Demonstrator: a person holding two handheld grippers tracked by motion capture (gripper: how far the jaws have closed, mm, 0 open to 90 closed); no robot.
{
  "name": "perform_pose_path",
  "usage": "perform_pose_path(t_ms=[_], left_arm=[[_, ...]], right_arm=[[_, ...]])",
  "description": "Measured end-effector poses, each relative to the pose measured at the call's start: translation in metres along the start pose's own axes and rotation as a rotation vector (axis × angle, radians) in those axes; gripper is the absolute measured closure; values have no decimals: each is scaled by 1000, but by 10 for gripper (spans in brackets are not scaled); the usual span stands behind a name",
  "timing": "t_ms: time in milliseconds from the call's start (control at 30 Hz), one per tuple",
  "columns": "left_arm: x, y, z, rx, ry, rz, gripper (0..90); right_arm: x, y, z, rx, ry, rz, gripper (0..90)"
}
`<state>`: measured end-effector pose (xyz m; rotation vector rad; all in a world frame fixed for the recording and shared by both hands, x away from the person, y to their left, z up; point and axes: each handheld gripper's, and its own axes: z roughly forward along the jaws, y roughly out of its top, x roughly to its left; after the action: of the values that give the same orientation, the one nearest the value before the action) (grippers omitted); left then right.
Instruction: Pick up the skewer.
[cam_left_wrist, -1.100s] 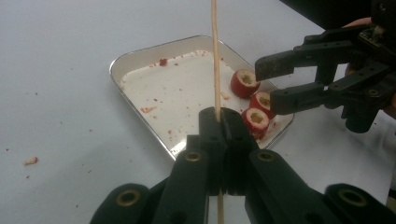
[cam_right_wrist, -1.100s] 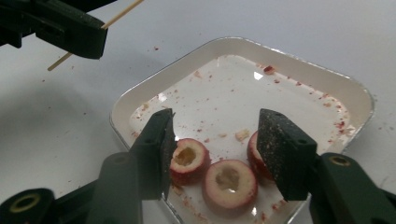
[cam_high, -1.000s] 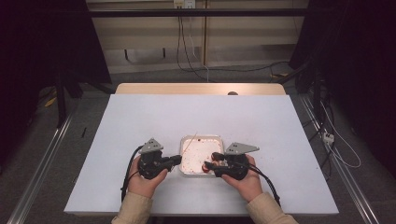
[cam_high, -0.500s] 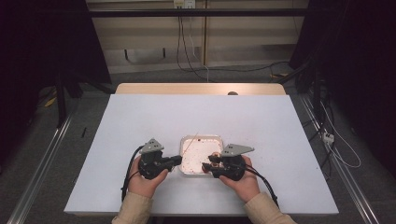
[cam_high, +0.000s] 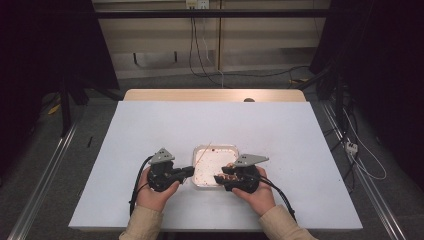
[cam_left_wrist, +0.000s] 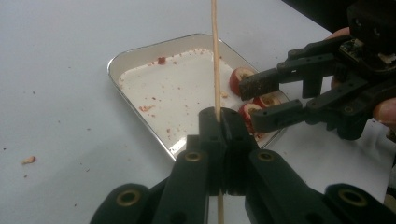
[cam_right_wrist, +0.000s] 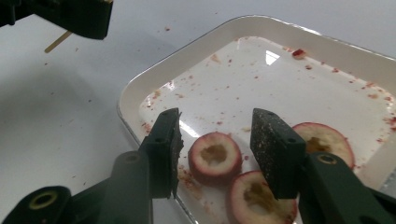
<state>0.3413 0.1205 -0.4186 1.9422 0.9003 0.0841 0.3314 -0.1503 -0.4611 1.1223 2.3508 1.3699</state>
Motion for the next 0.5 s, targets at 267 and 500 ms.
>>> perform_pose_path(t_ms=[267,500], left_arm=[[0,0,0,4,0,4,889],[-1,0,1,8,4,9,889]], right_arm=[[-6,2,-6,1,-19,16,578],[-1,-1,2,18,7,21,605]])
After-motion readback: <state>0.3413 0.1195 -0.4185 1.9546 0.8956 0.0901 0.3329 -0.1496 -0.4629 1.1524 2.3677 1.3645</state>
